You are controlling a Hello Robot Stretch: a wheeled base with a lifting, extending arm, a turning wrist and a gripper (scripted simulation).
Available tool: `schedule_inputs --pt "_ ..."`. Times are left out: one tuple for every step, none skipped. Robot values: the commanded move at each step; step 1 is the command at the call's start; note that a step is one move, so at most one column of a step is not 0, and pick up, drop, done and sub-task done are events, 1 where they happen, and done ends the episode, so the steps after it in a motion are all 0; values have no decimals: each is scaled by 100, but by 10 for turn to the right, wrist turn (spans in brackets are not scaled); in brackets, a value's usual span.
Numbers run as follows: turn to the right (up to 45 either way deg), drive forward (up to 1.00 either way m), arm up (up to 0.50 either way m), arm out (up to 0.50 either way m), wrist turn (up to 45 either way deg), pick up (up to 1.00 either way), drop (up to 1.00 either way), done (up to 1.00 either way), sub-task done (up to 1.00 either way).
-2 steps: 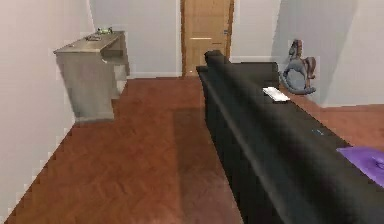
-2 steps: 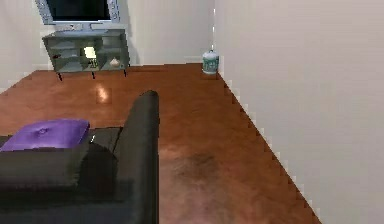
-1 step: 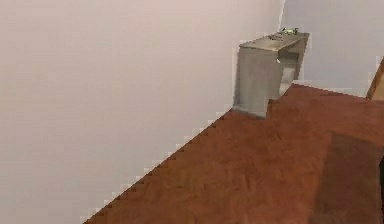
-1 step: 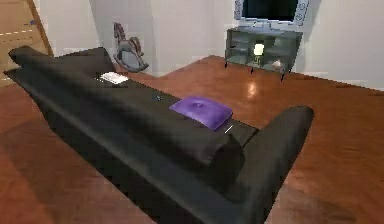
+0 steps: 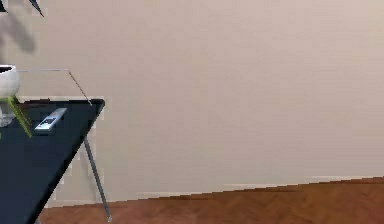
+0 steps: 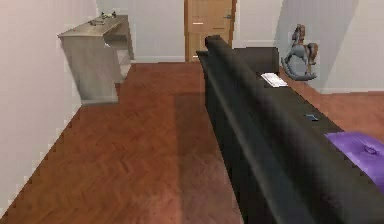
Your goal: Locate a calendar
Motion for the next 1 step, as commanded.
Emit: schedule_inputs --pt "-60 0 0 0 0 0 0 0 0"
